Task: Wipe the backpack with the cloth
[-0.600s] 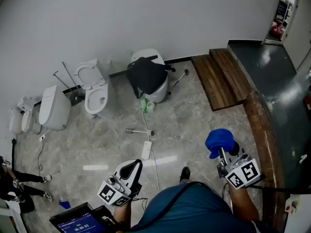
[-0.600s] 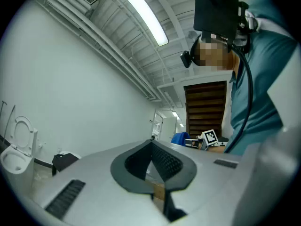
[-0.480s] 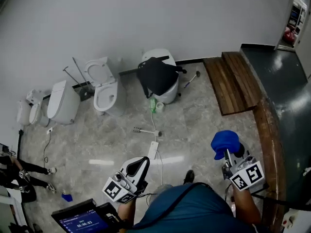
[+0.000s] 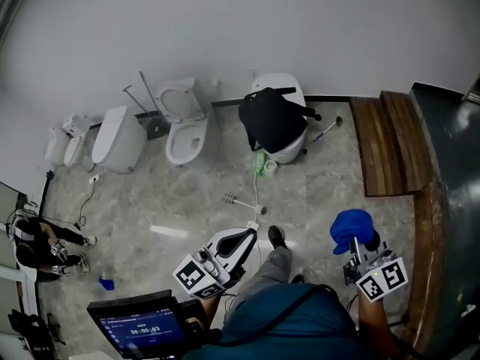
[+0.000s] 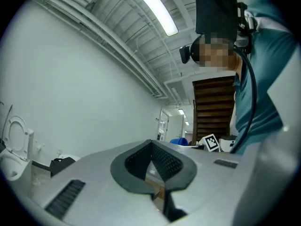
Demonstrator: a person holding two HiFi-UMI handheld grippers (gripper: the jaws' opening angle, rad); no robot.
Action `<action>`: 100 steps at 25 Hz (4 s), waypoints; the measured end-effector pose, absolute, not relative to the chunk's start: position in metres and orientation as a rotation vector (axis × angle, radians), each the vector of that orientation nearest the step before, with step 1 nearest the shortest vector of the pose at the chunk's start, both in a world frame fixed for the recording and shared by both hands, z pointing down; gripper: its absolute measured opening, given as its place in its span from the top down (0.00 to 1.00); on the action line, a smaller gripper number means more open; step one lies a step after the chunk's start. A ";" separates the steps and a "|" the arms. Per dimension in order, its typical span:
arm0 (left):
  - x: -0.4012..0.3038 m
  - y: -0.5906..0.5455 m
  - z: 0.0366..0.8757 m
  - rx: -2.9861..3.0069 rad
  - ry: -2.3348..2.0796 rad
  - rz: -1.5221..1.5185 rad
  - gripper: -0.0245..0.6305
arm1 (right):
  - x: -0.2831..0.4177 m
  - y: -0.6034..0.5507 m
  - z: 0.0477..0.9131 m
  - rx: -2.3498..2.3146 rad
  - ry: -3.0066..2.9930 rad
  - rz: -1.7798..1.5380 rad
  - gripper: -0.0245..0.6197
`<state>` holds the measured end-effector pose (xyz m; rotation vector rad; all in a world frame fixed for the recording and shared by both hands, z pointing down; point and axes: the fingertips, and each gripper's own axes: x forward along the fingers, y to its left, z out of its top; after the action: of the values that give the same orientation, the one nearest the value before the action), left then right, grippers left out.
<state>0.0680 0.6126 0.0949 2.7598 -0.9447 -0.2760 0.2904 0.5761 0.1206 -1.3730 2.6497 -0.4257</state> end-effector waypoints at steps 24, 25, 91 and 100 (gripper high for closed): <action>-0.019 0.285 0.149 2.693 -0.952 -0.324 0.95 | 0.166 0.221 0.205 -1.258 2.669 -0.872 0.92; -0.025 0.279 0.154 2.676 -0.968 -0.321 0.95 | 0.159 0.209 0.214 -1.247 2.678 -0.919 0.92; -0.039 0.109 0.348 2.107 -1.191 -0.063 0.95 | 0.259 -0.026 0.810 -1.916 2.548 -2.098 0.92; -0.020 0.091 0.348 2.120 -1.165 -0.069 0.95 | 0.094 0.091 0.803 -1.103 2.885 -2.428 0.92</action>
<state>-0.0196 0.0910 0.3478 2.1197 -1.1649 -0.0685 0.0936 0.0906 0.8031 -1.1027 2.8848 -2.4279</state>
